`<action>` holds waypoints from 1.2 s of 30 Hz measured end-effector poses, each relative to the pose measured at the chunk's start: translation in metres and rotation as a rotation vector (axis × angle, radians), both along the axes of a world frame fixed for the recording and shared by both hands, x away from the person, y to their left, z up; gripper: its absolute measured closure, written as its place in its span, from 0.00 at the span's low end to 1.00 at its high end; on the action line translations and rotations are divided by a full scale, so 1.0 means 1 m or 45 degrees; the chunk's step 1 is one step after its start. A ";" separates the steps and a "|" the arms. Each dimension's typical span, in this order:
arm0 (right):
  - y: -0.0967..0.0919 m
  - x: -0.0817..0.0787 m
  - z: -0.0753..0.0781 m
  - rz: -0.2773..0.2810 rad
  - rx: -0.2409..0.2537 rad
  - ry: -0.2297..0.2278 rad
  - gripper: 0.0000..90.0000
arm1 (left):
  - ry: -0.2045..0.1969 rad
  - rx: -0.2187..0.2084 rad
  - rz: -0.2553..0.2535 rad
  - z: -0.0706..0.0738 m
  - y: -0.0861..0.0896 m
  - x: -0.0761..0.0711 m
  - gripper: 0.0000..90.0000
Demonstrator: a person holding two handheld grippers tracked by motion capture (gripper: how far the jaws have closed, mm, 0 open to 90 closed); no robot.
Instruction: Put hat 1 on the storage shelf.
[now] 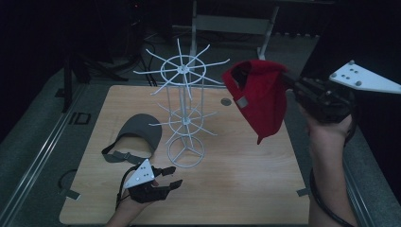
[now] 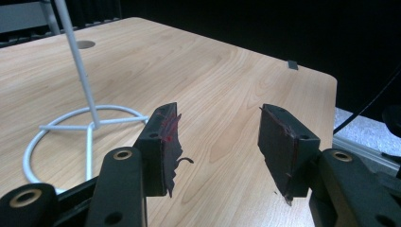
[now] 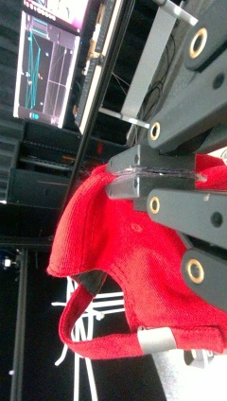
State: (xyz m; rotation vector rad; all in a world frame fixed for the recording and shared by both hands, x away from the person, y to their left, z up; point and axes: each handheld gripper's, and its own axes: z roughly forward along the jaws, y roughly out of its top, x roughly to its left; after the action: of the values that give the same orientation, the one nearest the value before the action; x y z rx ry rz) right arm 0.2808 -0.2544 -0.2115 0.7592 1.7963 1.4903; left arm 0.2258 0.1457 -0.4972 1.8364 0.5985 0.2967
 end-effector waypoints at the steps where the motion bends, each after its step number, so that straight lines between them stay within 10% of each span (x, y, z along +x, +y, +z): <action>1: 0.002 0.001 -0.001 0.001 -0.009 0.004 0.99 | 0.001 -0.001 0.004 -0.001 0.001 0.000 0.55; 24: 0.026 -0.004 -0.053 0.096 -0.147 0.102 0.99 | 0.021 -0.016 0.060 -0.011 0.013 -0.002 0.55; 36: 0.015 -0.009 -0.084 0.184 -0.067 0.181 0.93 | 0.020 -0.013 0.080 -0.014 0.017 -0.002 0.55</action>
State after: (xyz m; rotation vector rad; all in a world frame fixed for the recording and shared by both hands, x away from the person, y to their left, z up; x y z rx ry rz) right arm 0.2720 -0.2394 -0.2951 0.7383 2.0262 1.5069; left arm 0.2242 0.1625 -0.5109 1.8142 0.6680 0.3208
